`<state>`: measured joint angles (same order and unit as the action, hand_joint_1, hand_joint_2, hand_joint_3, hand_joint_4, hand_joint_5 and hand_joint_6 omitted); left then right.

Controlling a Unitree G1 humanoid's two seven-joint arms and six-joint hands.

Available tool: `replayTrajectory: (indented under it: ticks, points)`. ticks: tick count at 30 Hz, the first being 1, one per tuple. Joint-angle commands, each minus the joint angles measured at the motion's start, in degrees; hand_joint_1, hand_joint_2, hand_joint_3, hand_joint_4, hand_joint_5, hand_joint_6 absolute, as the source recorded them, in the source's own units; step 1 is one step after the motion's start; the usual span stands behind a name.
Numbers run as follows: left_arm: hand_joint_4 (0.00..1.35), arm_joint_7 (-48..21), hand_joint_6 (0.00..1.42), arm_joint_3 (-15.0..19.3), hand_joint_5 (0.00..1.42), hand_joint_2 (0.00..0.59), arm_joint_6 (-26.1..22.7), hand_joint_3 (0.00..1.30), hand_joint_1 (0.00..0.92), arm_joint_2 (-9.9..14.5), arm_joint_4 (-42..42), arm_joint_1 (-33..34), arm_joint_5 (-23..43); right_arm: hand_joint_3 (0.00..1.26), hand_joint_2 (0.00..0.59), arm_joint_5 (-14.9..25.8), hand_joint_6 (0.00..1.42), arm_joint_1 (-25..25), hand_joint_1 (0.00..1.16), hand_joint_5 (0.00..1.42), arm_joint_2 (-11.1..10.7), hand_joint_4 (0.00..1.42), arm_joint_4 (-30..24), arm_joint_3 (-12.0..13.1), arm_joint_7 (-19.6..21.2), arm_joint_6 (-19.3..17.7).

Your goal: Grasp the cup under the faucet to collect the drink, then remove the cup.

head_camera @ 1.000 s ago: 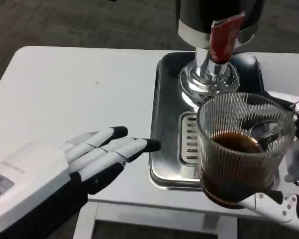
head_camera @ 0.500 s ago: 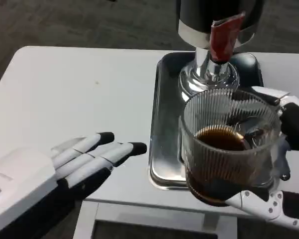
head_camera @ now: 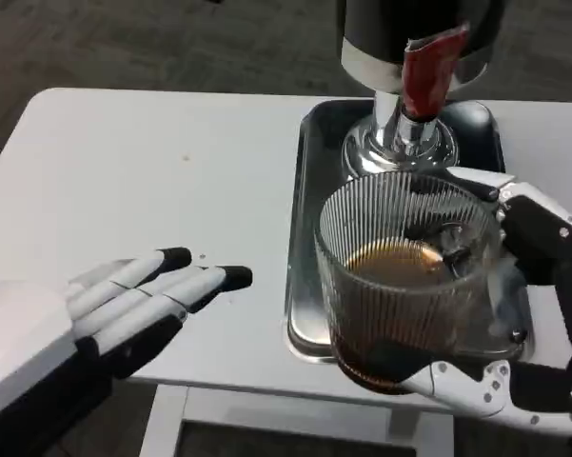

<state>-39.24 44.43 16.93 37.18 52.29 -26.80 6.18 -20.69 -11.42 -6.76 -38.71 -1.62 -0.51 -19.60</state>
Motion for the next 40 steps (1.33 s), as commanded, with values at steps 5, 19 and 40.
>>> replayTrajectory:
  ticks: [5,19,40]
  points:
    - [0.00,-0.89,0.04,0.77,0.00,0.060,1.24,0.07,0.000,0.60,-1.69,-0.22,0.92,0.95,0.234,-0.79,1.42,2.06,0.77,1.28,0.97,1.10,-1.71,-2.09,0.25,1.17]
    - [0.00,-1.09,0.04,0.15,0.00,0.060,2.09,0.07,0.000,1.52,-3.70,0.47,0.92,0.95,0.234,-1.96,1.42,2.40,0.77,1.30,1.41,1.11,-1.99,-2.81,0.39,2.42]
    - [0.00,-1.34,0.04,-0.48,0.00,0.060,1.58,0.07,0.000,1.69,-3.42,1.00,0.56,0.96,0.234,-1.24,1.42,2.59,0.77,1.30,1.13,1.12,-1.91,-1.89,0.28,2.60]
